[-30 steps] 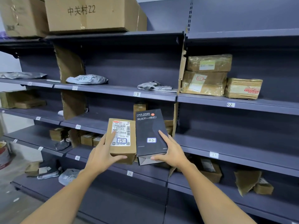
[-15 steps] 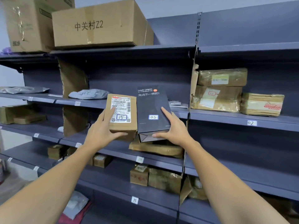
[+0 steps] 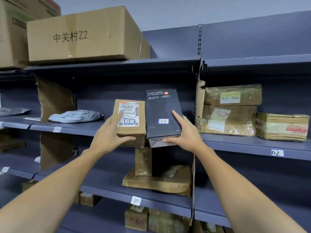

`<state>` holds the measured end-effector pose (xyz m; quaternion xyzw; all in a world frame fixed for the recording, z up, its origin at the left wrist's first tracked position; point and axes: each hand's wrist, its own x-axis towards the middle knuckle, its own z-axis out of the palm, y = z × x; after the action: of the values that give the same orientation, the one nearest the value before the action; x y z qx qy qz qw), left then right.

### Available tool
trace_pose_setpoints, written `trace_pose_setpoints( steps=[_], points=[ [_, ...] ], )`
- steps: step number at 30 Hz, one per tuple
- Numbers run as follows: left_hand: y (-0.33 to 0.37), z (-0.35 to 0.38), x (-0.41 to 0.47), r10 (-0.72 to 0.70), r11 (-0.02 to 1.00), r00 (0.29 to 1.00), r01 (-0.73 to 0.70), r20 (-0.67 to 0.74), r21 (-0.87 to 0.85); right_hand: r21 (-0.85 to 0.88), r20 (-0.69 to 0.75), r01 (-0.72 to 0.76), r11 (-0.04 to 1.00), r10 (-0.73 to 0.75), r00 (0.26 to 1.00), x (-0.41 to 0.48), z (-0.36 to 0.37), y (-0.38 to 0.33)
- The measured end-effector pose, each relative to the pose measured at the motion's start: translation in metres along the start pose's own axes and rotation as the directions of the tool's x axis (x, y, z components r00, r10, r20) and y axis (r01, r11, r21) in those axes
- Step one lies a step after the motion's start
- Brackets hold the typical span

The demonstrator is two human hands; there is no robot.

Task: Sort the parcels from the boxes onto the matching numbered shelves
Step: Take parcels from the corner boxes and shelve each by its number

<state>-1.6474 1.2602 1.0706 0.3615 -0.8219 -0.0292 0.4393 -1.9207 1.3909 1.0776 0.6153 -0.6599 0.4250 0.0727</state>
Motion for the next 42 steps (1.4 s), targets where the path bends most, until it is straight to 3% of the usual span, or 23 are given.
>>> trace_pose_setpoints(
  steps=[13, 18, 24, 28, 32, 35, 42],
  points=[
    [-0.047, 0.009, 0.081, -0.071, 0.997, 0.990, 0.069, 0.124, 0.018, -0.039, -0.133, -0.141, 0.989, 0.135, 0.982, 0.042, -0.004, 0.009],
    [-0.071, 0.007, 0.110, -0.120, 0.990, 0.968, 0.133, 0.222, -0.045, -0.097, -0.148, -0.259, 0.961, 0.244, 0.959, 0.059, 0.000, 0.006],
    [-0.082, 0.011, 0.143, -0.074, 0.986, 0.942, 0.118, 0.327, -0.116, -0.170, -0.156, -0.411, 0.896, 0.388, 0.909, 0.065, 0.008, 0.005],
    [-0.090, 0.016, 0.158, -0.036, 0.979, 0.926, 0.108, 0.375, -0.173, -0.384, -0.306, -0.452, 0.805, 0.351, 0.885, 0.064, 0.026, 0.002],
    [-0.101, 0.025, 0.167, -0.014, 0.972, 0.922, 0.102, 0.386, -0.210, -0.649, -0.407, -0.420, 0.634, 0.177, 0.896, 0.059, 0.044, -0.006],
    [-0.108, 0.030, 0.173, 0.014, 0.967, 0.920, 0.087, 0.391, -0.240, -0.641, -0.426, -0.391, 0.660, 0.117, 0.897, 0.052, 0.065, -0.004],
    [-0.114, 0.038, 0.178, 0.036, 0.956, 0.928, 0.075, 0.371, -0.283, -0.599, -0.341, -0.419, 0.682, 0.256, 0.905, 0.056, 0.083, 0.009]
  ],
)
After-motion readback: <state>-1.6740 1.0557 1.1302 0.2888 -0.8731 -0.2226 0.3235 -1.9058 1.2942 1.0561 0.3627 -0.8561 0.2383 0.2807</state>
